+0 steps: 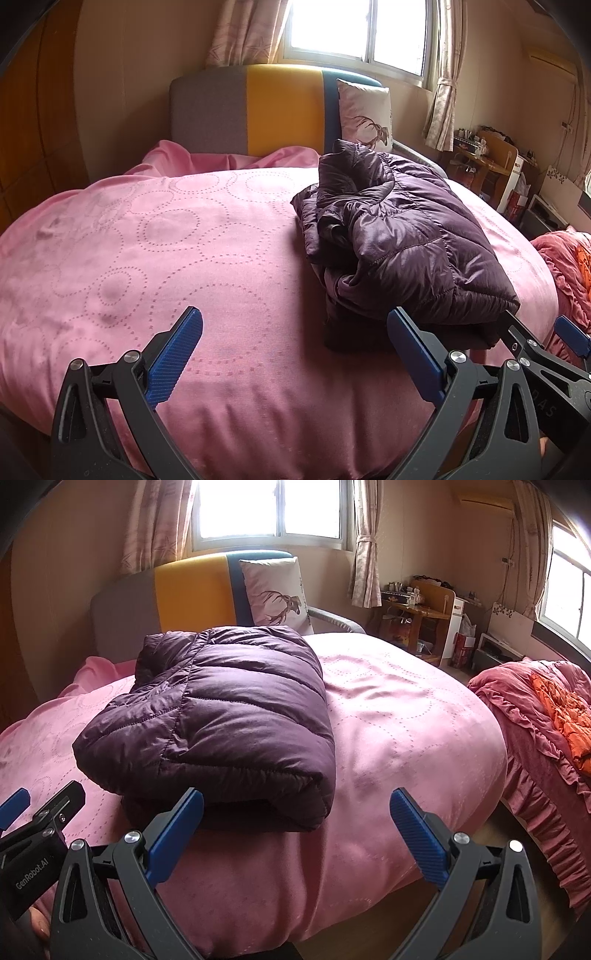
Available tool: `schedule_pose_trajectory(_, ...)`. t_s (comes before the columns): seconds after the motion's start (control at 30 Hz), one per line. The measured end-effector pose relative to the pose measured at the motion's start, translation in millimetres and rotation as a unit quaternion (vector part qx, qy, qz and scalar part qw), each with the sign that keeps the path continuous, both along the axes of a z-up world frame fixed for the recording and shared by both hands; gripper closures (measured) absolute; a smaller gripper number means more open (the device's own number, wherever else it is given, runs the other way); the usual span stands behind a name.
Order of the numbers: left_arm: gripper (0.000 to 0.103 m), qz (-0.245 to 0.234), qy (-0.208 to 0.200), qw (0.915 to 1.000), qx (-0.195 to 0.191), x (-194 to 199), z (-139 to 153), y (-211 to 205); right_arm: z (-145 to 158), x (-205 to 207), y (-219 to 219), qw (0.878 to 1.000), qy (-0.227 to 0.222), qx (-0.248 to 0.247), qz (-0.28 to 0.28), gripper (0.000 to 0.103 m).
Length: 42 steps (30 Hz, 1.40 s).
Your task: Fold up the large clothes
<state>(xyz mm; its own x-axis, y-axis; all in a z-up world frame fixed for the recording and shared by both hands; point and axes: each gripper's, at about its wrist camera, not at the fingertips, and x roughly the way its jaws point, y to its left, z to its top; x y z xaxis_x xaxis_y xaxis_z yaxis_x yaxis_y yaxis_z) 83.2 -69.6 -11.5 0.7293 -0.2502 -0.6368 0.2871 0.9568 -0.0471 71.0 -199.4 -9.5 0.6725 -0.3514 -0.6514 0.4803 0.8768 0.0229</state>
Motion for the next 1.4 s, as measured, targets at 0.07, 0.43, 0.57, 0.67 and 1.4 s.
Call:
schedule_pose_trajectory(0.07, 0.004, -0.001, 0.000, 1.0000, 0.000, -0.3, -0.1, 0.1, 0.2, -0.2, 0.8, 1.000, -0.001, 0.000, 0.000, 0.002)
schedule_pose_trajectory(0.43, 0.004, -0.002, -0.001, 1.0000, 0.000, -3.1, 0.3, 0.2, -0.6, 0.1, 2.6, 1.000, 0.000, 0.001, 0.002, 0.002)
schedule_pose_trajectory(0.57, 0.004, -0.003, 0.000, 1.0000, 0.000, -3.0, 0.5, 0.6, -1.0, 0.6, 3.6, 1.000, 0.000, -0.001, 0.004, 0.002)
schedule_pose_trajectory(0.67, 0.004, -0.004, 0.000, 1.0000, 0.000, -3.0, 1.0, 0.6, -1.5, 0.7, 3.9, 1.000, 0.001, 0.000, 0.005, 0.002)
schedule_pose_trajectory(1.4, 0.004, -0.003, -0.005, 1.0000, 0.000, -4.9, 2.3, 1.4, -4.1, 1.9, 2.5, 1.000, 0.005, 0.004, 0.007, 0.002)
